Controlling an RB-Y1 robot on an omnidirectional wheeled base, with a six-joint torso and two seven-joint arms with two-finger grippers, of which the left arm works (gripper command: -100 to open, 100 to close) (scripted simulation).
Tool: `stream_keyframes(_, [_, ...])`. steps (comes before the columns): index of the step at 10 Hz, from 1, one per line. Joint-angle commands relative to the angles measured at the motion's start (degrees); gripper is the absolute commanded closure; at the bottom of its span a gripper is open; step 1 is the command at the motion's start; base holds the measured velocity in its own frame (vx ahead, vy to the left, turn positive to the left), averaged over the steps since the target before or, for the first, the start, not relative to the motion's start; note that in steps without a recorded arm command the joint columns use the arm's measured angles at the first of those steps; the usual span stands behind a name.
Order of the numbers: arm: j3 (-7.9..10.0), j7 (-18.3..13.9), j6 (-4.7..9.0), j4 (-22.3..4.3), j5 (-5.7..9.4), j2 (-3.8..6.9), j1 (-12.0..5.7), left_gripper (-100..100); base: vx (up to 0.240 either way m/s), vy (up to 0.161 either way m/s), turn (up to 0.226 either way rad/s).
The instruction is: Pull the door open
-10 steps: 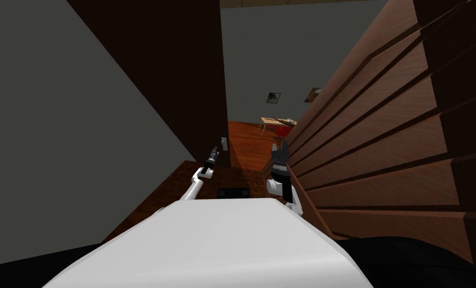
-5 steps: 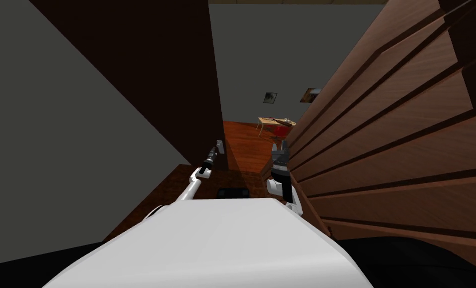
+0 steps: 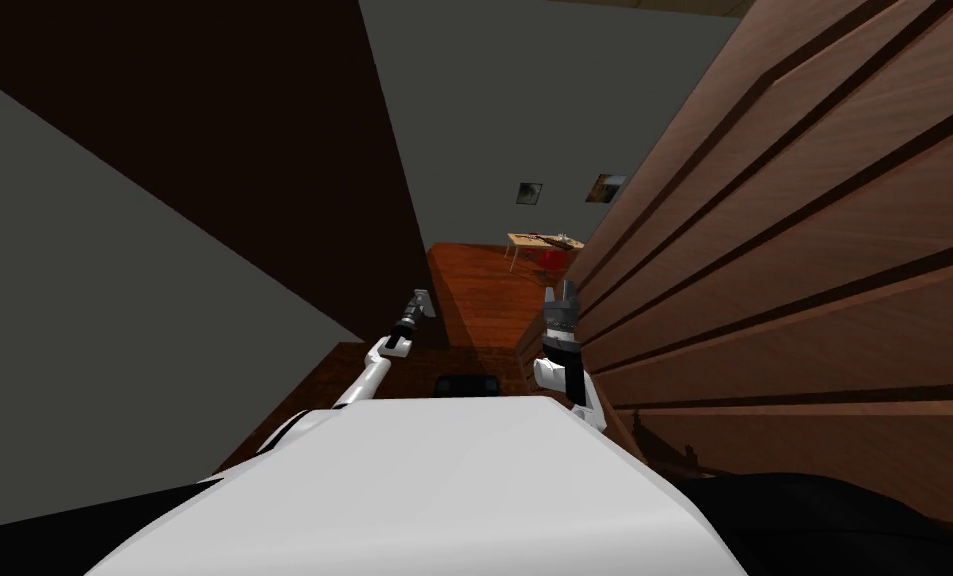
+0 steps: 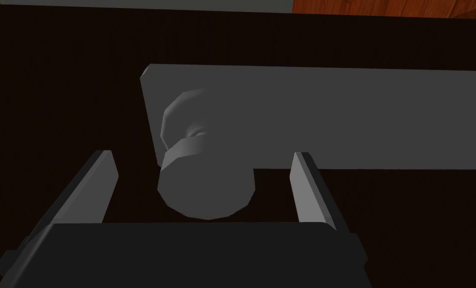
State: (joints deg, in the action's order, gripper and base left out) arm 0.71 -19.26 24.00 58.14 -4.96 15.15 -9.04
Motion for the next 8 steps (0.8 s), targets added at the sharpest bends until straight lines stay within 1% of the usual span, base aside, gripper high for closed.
stream_keyframes(1, [0.71, -1.0, 0.16, -0.12, 0.64, 1.68, 0.21, -100, 0.17, -0.048, -0.13])
stream_keyframes(2, [0.42, -0.64, 0.27, -0.23, 0.42, 1.17, 0.09, -100, 0.078, -0.019, -0.013])
stream_keyframes(3, [0.42, -0.64, 0.27, -0.23, 0.42, 1.17, 0.09, 100, -0.011, 0.003, 0.017])
stream_keyframes(8, [0.42, -0.64, 0.27, -0.23, 0.42, 1.17, 0.09, 100, -0.014, 0.003, -0.004])
